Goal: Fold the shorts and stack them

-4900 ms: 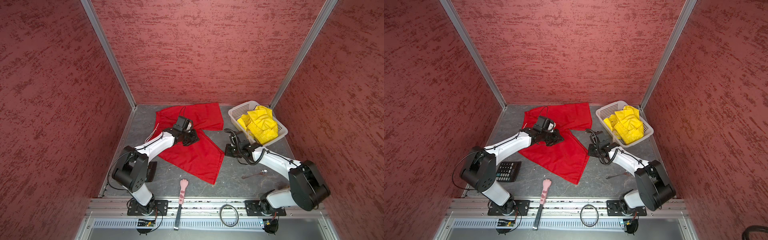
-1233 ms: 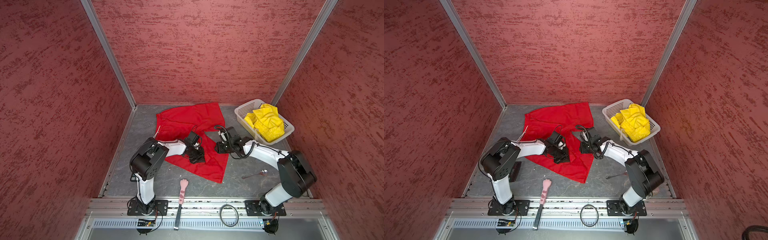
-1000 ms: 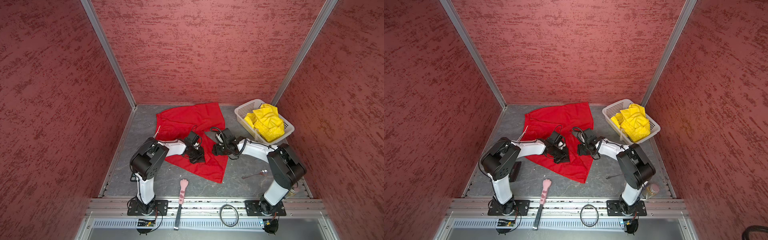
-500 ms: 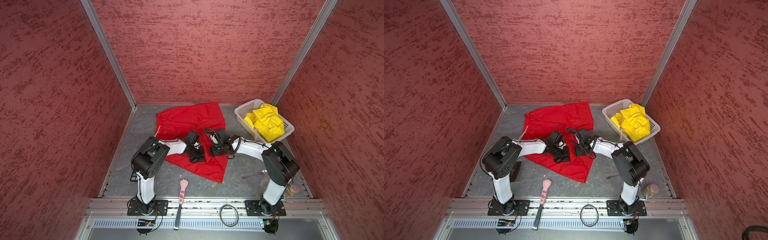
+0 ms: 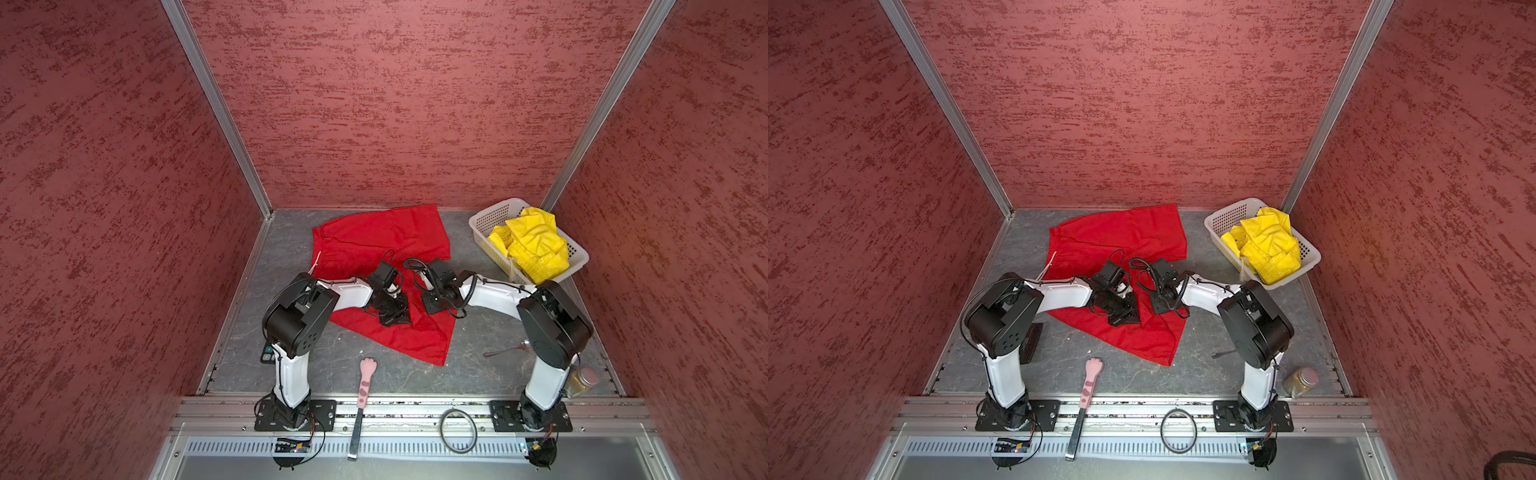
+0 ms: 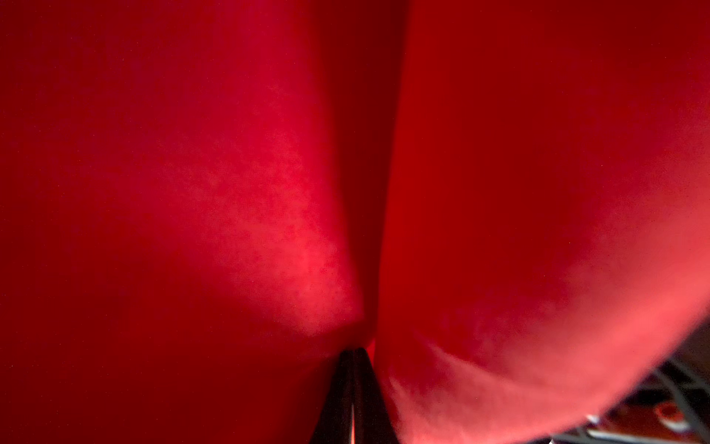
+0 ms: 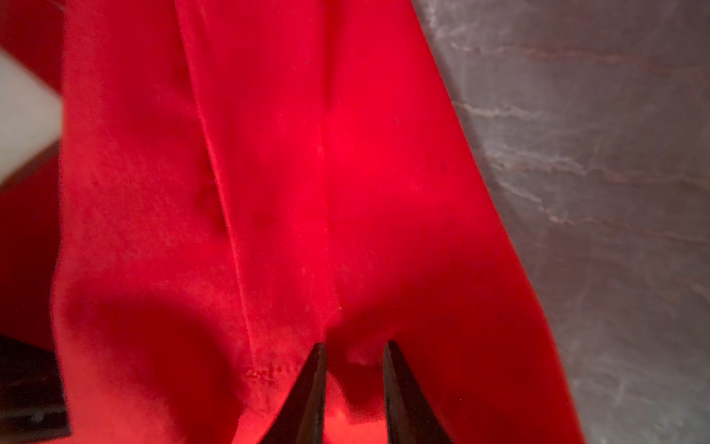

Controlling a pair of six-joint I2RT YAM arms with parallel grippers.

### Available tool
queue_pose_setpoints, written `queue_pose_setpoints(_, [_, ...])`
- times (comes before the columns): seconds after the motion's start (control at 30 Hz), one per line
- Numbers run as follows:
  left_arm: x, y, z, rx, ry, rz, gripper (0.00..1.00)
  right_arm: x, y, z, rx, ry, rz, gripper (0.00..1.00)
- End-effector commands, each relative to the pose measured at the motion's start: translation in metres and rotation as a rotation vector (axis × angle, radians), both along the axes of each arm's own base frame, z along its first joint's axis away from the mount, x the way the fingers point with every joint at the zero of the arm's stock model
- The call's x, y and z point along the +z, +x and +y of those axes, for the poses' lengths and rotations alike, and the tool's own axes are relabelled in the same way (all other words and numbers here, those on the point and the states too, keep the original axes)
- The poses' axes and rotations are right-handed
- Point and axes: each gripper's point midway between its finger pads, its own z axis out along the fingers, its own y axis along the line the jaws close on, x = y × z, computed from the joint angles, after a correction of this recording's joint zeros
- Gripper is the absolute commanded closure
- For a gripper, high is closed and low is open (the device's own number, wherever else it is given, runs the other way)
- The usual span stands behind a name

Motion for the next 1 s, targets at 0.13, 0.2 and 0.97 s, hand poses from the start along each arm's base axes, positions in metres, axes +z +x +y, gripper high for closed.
queue_pose_setpoints(0.13, [-0.074,-0.041,0.067,0.042,0.34,0.156,0.93,-0.008,-0.005,-0.002,-0.001,-0.025,0.028,0.92])
queue_pose_setpoints(0.2, [-0.074,-0.042,0.067,0.04,0.339,0.156,0.93,-0.005,-0.005,-0.001,-0.004,-0.013,0.027,0.99])
queue_pose_setpoints(0.97, [-0.086,-0.052,0.072,0.046,0.332,0.185,0.93,0.056,0.099,-0.07,-0.274,0.072,-0.148,1.0])
